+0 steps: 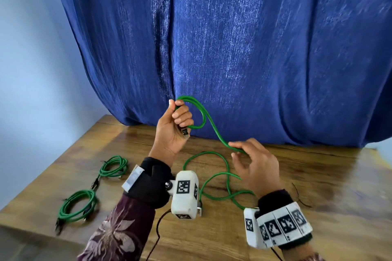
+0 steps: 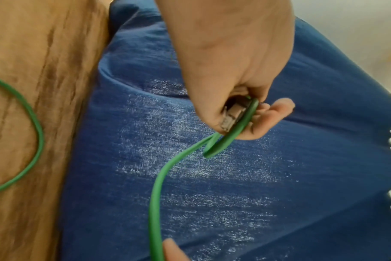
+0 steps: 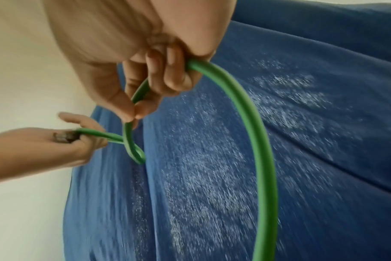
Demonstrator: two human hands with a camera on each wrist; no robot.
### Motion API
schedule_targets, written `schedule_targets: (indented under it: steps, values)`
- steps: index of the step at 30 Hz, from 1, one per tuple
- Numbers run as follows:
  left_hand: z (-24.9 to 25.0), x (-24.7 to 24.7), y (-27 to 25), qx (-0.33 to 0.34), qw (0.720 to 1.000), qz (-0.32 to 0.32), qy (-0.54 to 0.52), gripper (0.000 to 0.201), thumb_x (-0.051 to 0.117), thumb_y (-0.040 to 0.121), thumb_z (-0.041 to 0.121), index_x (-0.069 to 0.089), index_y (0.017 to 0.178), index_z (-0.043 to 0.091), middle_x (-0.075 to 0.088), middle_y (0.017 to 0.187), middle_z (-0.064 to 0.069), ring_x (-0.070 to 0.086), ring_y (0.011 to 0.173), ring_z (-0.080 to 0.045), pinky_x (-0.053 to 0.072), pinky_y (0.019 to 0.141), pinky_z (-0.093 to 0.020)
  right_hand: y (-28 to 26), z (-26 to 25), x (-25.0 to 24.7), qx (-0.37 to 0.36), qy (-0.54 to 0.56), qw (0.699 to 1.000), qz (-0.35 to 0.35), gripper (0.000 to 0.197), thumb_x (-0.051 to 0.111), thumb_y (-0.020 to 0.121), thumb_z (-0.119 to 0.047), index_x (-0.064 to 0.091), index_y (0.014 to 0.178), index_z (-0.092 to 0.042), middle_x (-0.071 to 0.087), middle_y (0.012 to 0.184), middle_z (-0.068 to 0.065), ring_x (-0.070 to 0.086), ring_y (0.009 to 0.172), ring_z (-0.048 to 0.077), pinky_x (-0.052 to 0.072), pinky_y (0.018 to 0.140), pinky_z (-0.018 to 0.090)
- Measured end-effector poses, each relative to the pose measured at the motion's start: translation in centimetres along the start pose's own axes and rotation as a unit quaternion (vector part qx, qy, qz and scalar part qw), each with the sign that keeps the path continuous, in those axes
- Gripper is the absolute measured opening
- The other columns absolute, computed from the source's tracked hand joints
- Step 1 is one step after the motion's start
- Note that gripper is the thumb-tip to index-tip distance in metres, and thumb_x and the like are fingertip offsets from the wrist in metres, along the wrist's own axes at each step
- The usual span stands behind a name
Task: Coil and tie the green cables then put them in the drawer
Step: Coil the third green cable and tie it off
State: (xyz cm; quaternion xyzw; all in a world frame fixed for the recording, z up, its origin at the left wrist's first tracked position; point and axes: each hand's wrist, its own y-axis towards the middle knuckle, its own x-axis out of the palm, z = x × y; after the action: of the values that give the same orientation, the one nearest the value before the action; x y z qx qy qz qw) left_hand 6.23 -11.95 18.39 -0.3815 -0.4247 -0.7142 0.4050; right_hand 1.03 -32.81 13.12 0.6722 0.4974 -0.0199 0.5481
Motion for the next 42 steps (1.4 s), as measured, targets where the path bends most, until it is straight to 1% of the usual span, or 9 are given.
schedule_targets:
  steps: [5,9,14,19,23,26,32,36,42]
  values:
    - [-0.6,1.4,-0.4,0.074,0.974,0.134,0.168,0.035,0.025,0.101,0.032,0.045,0.077,0.016,0.059,0.056,0.006,0.052,0.043,-0.004,0.045,0.044,-0.014,1.0,-2.1,-1.3,-0.089,0.063,0.988,-0.111,0.022,0.052,0.079,-0.032,0.069,0.093,-0.029,0.059,0.087,-0.012,0.061,0.073,0.006,0.051,0.059,0.029]
    - [-1.0,1.2,-0.6,0.057,0.963,0.105,0.240,0.036,0.022,0.101,0.032,0.042,0.077,0.015,0.075,0.085,-0.008,0.071,0.073,-0.014,0.057,0.063,-0.024,2.0,-3.4,-1.9,-0.132,0.127,0.968,-0.171,0.021,0.053,0.084,-0.030,0.069,0.096,-0.025,0.059,0.090,-0.011,0.060,0.075,0.008,0.052,0.063,0.033]
    - [-1.5,0.5,-0.6,0.026,0.947,0.072,0.311,0.035,0.022,0.101,0.030,0.041,0.077,0.013,0.073,0.097,-0.014,0.070,0.094,-0.024,0.058,0.074,-0.033,2.9,-4.2,-2.0,-0.141,0.184,0.962,-0.148,0.019,0.056,0.088,-0.029,0.071,0.097,-0.022,0.059,0.086,-0.011,0.057,0.073,0.002,0.049,0.064,0.027]
    - [-2.6,1.0,-0.9,-0.030,0.881,0.045,0.470,0.033,0.034,0.101,0.024,0.052,0.077,0.010,0.070,0.070,-0.001,0.065,0.063,-0.008,0.051,0.058,-0.017,3.9,-4.3,-1.5,-0.109,0.186,0.971,-0.101,0.018,0.061,0.084,-0.032,0.071,0.094,-0.022,0.068,0.094,-0.013,0.061,0.088,-0.004,0.053,0.076,0.030]
    - [-3.7,1.8,-1.4,-0.090,0.813,0.000,0.576,0.039,0.032,0.101,0.019,0.055,0.071,0.007,0.058,0.045,0.004,0.052,0.038,-0.006,0.043,0.043,-0.019,4.9,-4.0,-1.5,-0.053,0.142,0.988,-0.033,0.018,0.071,0.072,-0.036,0.064,0.084,-0.024,0.063,0.087,-0.010,0.062,0.078,0.008,0.053,0.066,0.038]
    - [-3.8,1.7,-1.4,-0.119,0.836,-0.006,0.536,0.044,0.038,0.096,0.035,0.054,0.064,0.009,0.043,0.041,0.004,0.035,0.031,-0.006,0.034,0.037,-0.018,5.5,-3.3,-1.9,-0.022,0.114,0.993,-0.016,0.020,0.073,0.068,-0.037,0.068,0.079,-0.022,0.051,0.090,-0.012,0.057,0.074,0.008,0.052,0.062,0.036]
    - [-3.3,1.6,-1.1,-0.231,0.877,-0.010,0.421,0.041,0.030,0.095,0.043,0.043,0.072,0.012,0.031,0.040,0.012,0.021,0.030,0.002,0.018,0.033,-0.012,6.3,-1.3,-2.6,0.015,0.207,0.973,-0.097,0.008,0.070,0.079,-0.020,0.073,0.086,-0.023,0.068,0.082,-0.011,0.062,0.078,0.003,0.047,0.073,0.020]
    - [-3.1,0.9,-0.9,-0.228,0.919,0.011,0.321,0.031,0.038,0.088,0.041,0.040,0.070,0.016,0.031,0.038,0.015,0.024,0.026,0.003,0.020,0.029,-0.010,5.7,0.2,-2.4,0.076,0.252,0.961,-0.087,0.018,0.061,0.089,-0.013,0.072,0.097,-0.024,0.065,0.064,-0.011,0.049,0.051,0.002,0.037,0.054,0.010]
    - [-2.1,-0.3,0.2,-0.151,0.980,-0.023,0.125,0.026,0.074,0.074,0.035,0.055,0.065,0.020,0.023,0.042,0.010,0.018,0.031,-0.004,0.027,0.030,-0.012,4.1,2.5,-0.8,0.151,0.309,0.939,0.003,0.023,0.057,0.091,-0.008,0.058,0.102,-0.028,0.064,0.065,0.001,0.040,0.043,0.007,0.036,0.045,0.016]
